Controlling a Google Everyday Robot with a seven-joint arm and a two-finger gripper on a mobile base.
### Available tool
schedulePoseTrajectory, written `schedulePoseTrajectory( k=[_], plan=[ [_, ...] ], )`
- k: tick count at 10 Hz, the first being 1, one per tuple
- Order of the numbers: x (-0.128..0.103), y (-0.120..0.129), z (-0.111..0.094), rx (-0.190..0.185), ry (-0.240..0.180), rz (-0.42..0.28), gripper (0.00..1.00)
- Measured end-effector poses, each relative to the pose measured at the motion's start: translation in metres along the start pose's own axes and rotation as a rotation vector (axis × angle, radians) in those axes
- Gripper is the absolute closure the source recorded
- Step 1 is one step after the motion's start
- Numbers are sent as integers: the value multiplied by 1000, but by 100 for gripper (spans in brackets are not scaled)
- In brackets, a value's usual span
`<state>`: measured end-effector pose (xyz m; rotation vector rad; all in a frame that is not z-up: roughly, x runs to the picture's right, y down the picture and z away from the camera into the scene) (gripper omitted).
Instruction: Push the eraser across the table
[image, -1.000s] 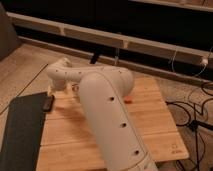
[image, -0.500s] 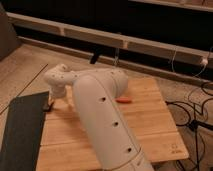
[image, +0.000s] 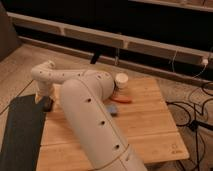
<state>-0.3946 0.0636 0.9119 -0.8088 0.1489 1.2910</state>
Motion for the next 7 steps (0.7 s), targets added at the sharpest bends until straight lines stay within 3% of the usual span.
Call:
schedulePoseTrajectory(
  k=[4,5,7],
  plan=[
    [-10,22,13,-55,10,-35,35],
    [-15,28,12,-83,-3,-43,35],
    [-35,53,2,-185,-81,-94,35]
  ],
)
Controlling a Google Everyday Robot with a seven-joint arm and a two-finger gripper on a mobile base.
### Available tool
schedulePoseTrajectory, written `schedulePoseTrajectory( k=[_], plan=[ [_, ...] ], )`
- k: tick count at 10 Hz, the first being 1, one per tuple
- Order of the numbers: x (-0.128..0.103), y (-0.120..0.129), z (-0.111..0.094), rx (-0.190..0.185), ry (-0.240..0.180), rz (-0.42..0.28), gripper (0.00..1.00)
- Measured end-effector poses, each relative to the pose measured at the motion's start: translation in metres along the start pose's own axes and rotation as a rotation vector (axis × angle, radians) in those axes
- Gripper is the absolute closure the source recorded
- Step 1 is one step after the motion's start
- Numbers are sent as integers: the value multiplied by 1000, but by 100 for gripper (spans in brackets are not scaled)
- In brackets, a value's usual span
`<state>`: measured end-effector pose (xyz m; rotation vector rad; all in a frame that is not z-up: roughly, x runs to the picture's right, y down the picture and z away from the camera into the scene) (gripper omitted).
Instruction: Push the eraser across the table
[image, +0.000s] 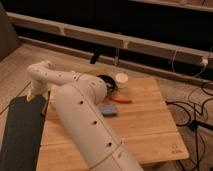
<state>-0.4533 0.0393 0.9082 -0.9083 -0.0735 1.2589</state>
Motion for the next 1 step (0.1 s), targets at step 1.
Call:
schedulePoseTrajectory(
  k=[1],
  plan=[
    [-14,15,-6,-70,-53,-21,35]
  ],
)
